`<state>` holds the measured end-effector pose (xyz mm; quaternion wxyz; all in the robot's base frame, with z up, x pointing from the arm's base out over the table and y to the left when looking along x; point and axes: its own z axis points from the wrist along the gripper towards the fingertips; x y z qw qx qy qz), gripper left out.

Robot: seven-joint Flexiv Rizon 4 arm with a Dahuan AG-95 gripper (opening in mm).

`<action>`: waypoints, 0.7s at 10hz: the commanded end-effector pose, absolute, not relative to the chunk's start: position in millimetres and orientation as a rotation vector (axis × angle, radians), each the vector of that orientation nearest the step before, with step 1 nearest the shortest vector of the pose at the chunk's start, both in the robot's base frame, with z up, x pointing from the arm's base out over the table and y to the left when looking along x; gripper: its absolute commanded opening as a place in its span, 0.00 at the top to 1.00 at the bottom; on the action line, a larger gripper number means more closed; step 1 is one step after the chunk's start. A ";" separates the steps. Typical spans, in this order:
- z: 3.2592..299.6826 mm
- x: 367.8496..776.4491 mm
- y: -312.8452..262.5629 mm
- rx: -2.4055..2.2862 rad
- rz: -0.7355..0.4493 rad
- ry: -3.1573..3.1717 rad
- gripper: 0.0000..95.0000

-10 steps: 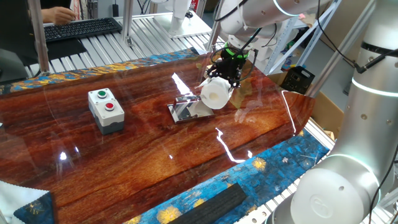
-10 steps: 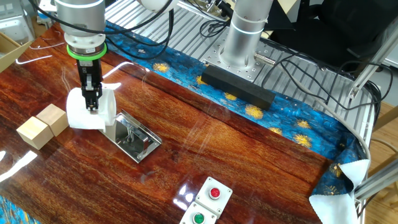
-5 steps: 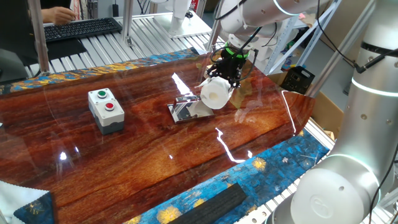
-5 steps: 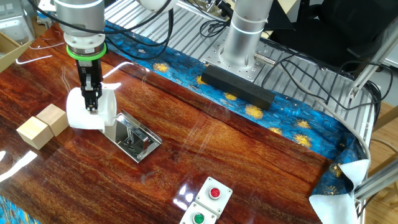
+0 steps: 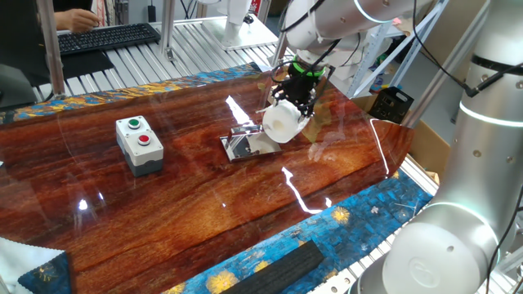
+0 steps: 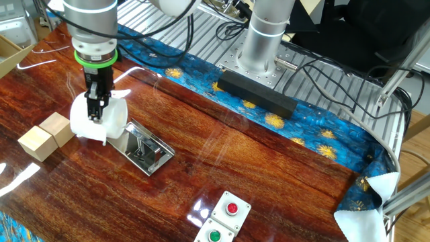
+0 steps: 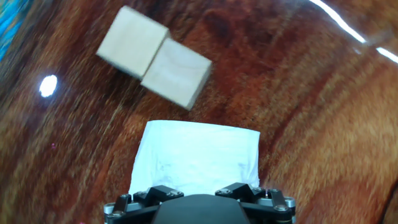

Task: Take the roll of paper down from the shelf

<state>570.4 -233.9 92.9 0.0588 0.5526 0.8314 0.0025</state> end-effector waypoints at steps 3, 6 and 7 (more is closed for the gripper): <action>93.7 569.7 -234.3 1.696 0.007 2.495 1.00; 93.7 569.7 -234.3 1.761 0.083 2.611 1.00; 93.7 569.7 -234.3 1.782 0.119 2.676 1.00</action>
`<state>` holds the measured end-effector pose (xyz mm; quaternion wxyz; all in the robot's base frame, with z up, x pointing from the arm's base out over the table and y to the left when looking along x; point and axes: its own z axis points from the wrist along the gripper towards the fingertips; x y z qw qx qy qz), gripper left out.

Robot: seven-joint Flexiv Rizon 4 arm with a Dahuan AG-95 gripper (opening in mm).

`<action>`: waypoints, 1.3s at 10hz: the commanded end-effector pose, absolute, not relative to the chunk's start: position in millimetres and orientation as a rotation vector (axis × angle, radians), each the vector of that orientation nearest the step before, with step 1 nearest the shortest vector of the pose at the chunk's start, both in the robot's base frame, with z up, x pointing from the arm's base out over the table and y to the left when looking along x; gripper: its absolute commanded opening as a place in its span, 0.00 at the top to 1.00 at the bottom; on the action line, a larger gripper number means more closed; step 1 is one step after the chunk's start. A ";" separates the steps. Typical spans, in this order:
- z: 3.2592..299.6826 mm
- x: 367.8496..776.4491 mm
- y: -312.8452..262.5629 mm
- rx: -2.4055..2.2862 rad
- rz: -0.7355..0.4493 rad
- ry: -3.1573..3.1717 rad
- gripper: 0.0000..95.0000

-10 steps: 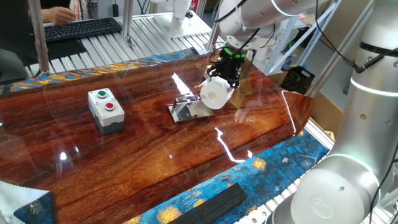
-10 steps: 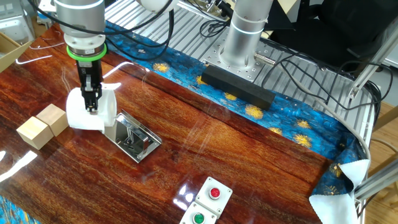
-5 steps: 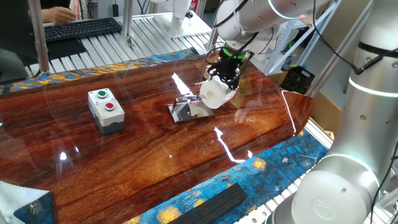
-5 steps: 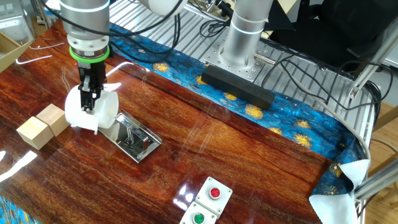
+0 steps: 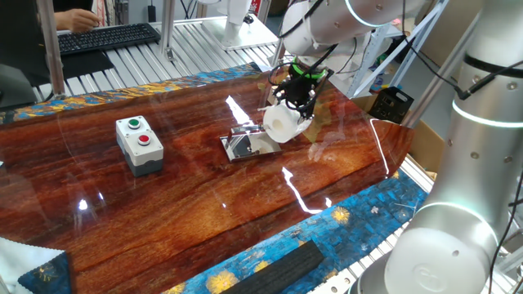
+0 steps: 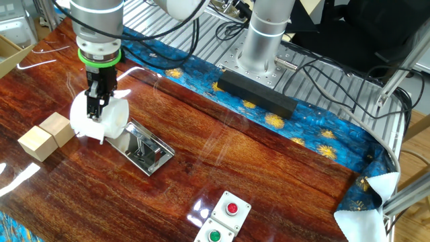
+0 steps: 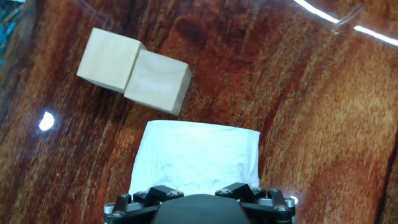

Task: Take the roll of paper down from the shelf

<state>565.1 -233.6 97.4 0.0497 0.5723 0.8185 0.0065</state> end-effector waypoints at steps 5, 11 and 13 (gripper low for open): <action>93.7 569.7 -234.3 1.704 0.162 2.779 1.00; 93.7 569.7 -234.3 1.616 0.155 2.786 1.00; 93.7 569.7 -234.3 1.595 0.061 2.745 1.00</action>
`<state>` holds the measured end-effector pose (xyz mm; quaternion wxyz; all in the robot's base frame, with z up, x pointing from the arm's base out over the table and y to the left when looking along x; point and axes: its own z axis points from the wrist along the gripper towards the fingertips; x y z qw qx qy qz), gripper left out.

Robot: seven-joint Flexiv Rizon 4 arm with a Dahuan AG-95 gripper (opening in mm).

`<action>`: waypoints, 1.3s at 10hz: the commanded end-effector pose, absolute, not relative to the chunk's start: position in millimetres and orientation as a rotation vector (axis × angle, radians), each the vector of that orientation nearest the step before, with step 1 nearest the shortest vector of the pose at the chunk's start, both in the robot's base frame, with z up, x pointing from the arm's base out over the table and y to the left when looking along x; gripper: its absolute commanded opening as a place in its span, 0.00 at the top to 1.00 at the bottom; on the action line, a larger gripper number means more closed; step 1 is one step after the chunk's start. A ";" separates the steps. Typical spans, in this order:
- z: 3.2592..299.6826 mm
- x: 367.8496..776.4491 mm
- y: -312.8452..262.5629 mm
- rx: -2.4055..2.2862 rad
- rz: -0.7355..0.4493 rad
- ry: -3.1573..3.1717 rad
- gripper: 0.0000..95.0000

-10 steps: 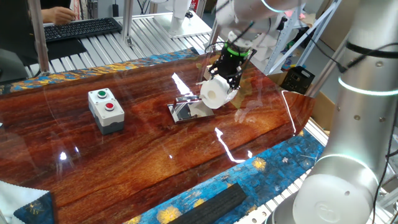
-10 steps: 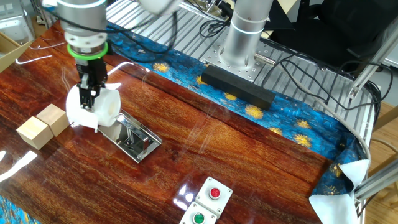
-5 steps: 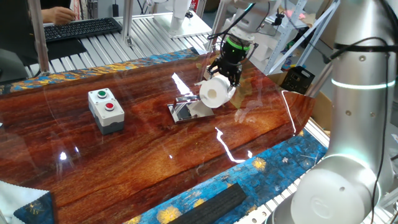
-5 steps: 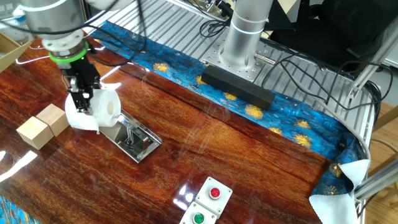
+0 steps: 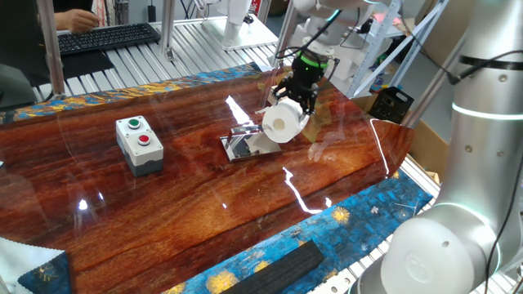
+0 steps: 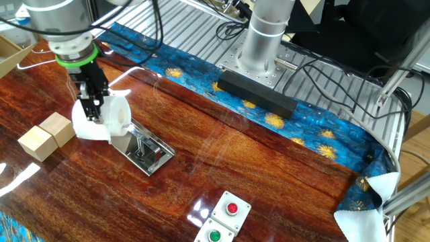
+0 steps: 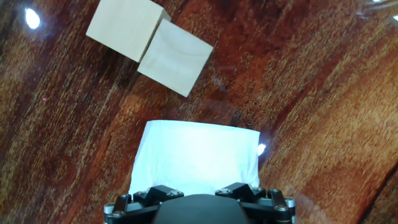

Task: Take the roll of paper down from the shelf

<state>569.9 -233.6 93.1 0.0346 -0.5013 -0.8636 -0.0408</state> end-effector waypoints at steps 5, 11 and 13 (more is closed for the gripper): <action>88.8 575.7 -237.4 -1.617 0.089 -2.750 1.00; 77.3 602.5 -255.3 -1.528 0.052 -2.780 1.00; 78.4 601.4 -255.2 -1.390 0.054 -2.828 1.00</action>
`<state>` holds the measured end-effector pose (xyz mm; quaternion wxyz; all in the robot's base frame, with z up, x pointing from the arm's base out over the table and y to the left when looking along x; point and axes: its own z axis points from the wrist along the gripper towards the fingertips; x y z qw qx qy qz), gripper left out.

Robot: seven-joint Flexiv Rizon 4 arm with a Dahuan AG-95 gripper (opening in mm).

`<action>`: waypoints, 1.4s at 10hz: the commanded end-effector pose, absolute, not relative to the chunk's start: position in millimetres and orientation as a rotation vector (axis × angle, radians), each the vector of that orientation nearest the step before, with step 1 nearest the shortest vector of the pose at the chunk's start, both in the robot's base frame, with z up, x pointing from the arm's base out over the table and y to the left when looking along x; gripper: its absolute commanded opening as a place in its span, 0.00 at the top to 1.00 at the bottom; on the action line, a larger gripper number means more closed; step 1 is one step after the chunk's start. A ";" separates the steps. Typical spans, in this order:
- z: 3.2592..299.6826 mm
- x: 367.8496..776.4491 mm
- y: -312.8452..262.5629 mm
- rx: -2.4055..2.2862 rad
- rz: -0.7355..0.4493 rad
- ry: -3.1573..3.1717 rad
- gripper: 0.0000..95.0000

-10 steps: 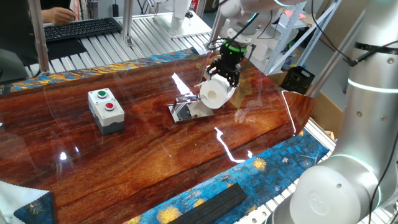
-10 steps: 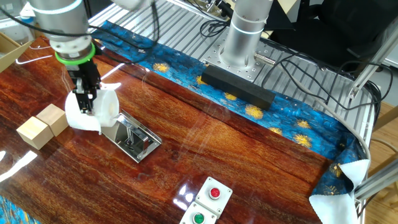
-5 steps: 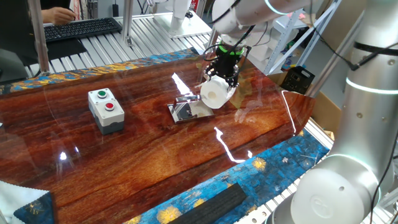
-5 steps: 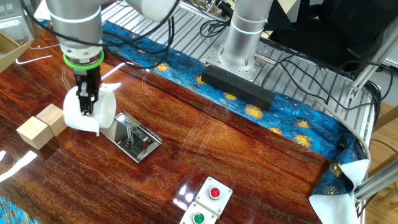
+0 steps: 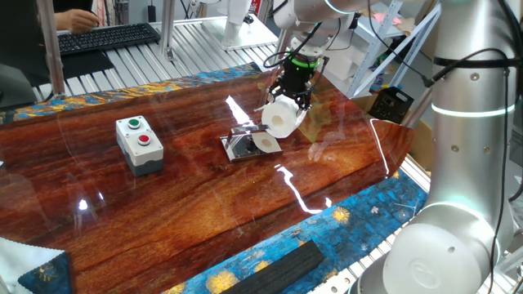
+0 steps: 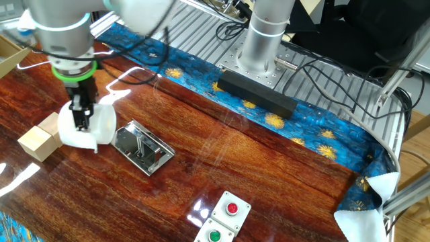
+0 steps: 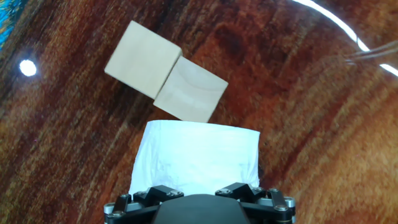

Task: Take the roll of paper down from the shelf

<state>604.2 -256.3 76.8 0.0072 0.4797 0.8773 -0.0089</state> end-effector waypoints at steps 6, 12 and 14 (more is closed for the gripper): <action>84.1 601.0 -255.2 1.050 -0.045 2.971 1.00; 102.3 596.0 -251.6 0.814 -0.032 3.029 1.00; 110.9 593.2 -250.1 0.759 0.003 3.022 1.00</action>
